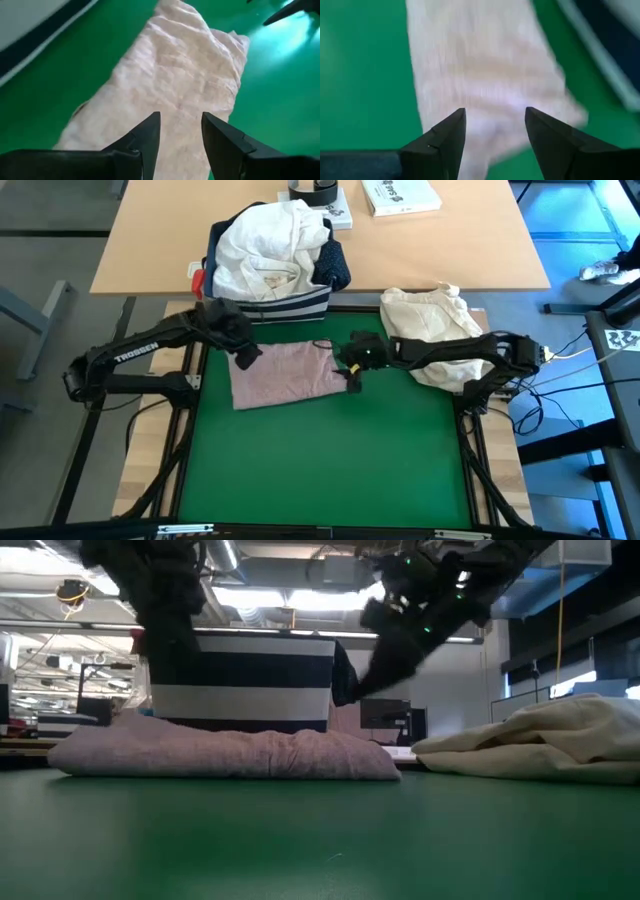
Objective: Fold laundry
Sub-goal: Fold the red polo, then remove the white polo shirt from the blue laundry bin
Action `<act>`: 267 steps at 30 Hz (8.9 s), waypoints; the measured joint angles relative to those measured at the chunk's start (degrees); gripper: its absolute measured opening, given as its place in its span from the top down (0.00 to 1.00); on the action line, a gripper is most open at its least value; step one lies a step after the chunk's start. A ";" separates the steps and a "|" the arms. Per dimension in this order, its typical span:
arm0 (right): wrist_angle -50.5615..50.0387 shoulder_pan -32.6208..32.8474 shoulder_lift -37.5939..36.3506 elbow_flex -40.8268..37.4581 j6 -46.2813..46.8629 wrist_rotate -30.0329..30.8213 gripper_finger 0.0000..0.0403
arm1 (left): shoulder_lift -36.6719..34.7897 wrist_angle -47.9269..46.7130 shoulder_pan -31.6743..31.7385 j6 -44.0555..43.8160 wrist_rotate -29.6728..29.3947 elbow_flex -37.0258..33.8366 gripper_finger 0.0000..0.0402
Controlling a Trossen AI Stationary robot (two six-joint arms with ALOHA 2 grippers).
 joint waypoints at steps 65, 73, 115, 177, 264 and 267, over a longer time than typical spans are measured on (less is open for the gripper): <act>1.14 5.16 14.25 12.76 21.95 -3.30 0.49 | -0.72 16.39 -6.54 3.68 -5.99 -14.94 0.65; 0.08 8.46 21.45 12.67 21.23 0.69 0.49 | 4.59 17.97 -10.72 -4.60 -8.61 -23.60 0.65; 3.78 11.32 18.75 6.79 23.31 11.19 0.49 | 3.72 25.72 -36.76 -34.88 -0.24 -16.83 0.65; -55.94 58.29 4.21 2.44 45.62 3.47 0.49 | 23.37 54.76 -50.61 -41.80 -7.35 -18.38 0.65; -19.76 -23.58 -9.60 19.36 -8.25 4.07 0.49 | 38.05 -14.48 27.74 23.17 -16.33 57.81 0.98; -16.37 -23.56 -9.60 19.34 -6.84 4.07 0.49 | 36.73 -14.18 25.17 25.26 -12.72 63.41 0.99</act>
